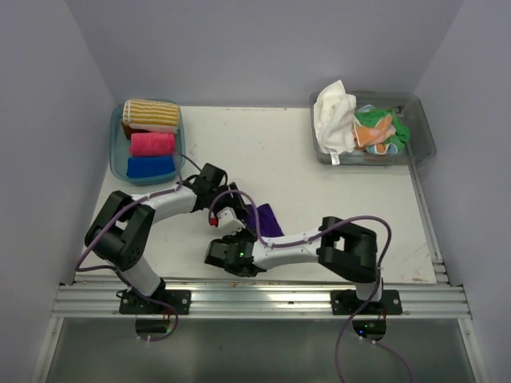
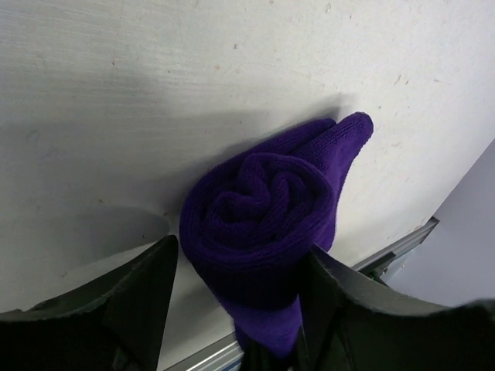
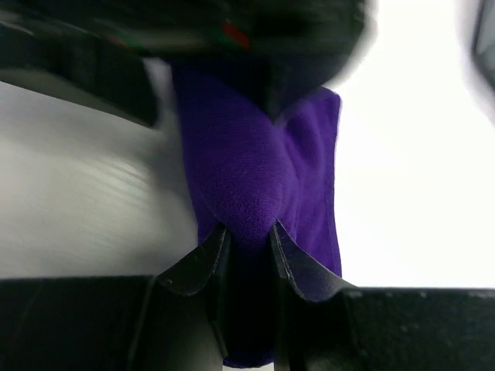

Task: Roll the towels
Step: Roll the towel

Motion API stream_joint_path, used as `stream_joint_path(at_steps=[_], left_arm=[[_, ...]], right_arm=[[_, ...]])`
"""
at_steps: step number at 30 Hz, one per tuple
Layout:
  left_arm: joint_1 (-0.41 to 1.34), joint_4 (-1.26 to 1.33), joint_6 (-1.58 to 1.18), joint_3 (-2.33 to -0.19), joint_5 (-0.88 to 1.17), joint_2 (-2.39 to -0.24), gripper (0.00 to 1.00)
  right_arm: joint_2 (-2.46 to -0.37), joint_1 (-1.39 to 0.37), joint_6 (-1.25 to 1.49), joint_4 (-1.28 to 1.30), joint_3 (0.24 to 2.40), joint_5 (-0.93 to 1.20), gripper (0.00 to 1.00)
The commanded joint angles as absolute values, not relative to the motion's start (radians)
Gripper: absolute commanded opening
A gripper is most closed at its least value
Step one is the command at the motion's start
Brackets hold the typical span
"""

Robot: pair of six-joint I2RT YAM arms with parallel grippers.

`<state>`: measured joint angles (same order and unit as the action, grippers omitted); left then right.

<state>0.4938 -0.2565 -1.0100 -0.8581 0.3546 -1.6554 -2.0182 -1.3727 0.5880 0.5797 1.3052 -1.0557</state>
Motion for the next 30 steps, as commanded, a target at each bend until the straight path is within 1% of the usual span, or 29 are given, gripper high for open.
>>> stream_joint_path(at_steps=[1, 2, 3, 5, 8, 9, 12, 23, 28, 30], left_arm=[[0.488, -0.308, -0.999, -0.874, 0.334, -1.612, 0.65], [0.485, -0.308, -0.996, -0.880, 0.339, -1.603, 0.69], [0.482, -0.310, -0.991, -0.885, 0.344, -1.600, 0.75], [0.471, -0.311, -0.985, -0.896, 0.354, -1.585, 0.80], [0.465, -0.319, -0.980, -0.905, 0.357, -1.563, 0.85], [0.465, -0.316, -0.982, -0.904, 0.359, -1.557, 0.90], [0.463, -0.305, -0.983, -0.893, 0.365, -1.548, 0.91], [0.465, -0.253, -0.991, -0.848, 0.402, -1.537, 0.93], [0.471, -0.195, -1.006, -0.807, 0.442, -1.548, 0.93], [0.479, -0.175, -1.012, -0.802, 0.446, -1.554, 0.93]], right_arm=[[-1.768, -1.321, 0.517, 0.283, 1.096, -0.945, 0.14], [-1.726, -1.309, 0.505, 0.235, 1.059, -0.861, 0.14], [-1.697, -1.296, 0.488, 0.163, 1.002, -0.824, 0.14], [-1.620, -1.258, 0.476, 0.097, 0.954, -0.696, 0.13], [-1.542, -1.200, 0.488, 0.005, 0.876, -0.583, 0.12], [-1.522, -1.186, 0.494, -0.026, 0.841, -0.509, 0.12], [-1.483, -1.128, 0.534, -0.089, 0.793, -0.401, 0.13], [-1.451, -0.942, 0.682, -0.270, 0.618, -0.070, 0.13], [-1.468, -0.827, 0.796, -0.412, 0.549, 0.099, 0.13], [-1.488, -0.807, 0.837, -0.455, 0.523, 0.155, 0.13]])
